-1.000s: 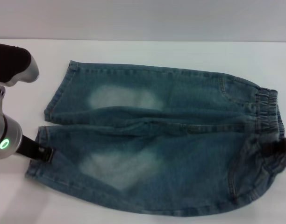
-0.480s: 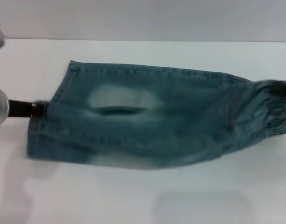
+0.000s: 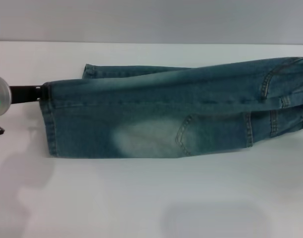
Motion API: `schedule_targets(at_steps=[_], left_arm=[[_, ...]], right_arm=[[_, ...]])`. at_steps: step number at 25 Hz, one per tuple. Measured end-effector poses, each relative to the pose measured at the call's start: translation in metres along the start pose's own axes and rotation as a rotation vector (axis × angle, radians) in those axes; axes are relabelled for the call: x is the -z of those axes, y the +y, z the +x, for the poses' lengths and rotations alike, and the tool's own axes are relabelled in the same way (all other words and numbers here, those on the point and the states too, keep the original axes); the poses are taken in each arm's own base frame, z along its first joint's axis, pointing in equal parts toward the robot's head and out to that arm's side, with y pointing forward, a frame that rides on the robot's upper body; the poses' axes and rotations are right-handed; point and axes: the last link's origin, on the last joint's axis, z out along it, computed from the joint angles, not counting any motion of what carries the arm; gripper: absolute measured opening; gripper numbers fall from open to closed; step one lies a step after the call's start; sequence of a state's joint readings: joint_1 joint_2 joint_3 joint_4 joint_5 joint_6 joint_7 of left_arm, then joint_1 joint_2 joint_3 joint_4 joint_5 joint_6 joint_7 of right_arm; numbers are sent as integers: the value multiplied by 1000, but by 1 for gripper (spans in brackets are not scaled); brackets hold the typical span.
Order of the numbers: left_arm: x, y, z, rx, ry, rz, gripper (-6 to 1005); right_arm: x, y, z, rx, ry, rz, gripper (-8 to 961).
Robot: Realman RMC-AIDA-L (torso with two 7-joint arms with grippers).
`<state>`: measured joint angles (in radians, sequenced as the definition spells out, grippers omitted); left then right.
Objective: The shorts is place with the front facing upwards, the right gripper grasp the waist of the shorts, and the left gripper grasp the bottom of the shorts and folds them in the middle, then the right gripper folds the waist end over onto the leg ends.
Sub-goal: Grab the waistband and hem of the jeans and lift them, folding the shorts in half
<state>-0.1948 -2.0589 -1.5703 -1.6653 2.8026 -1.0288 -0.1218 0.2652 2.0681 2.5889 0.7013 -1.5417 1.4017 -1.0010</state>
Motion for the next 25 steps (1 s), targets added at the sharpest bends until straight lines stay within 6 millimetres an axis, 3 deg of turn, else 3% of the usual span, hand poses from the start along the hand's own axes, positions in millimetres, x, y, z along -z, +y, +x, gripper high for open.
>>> schedule_targets(at_steps=[16, 25], left_arm=[[-16, 12, 23, -24, 105, -65, 77], [-40, 22, 32, -49, 143, -120, 81]], right_arm=[[-9, -11, -11, -42, -102, 40, 101], [-21, -25, -13, -90, -186, 101, 121]])
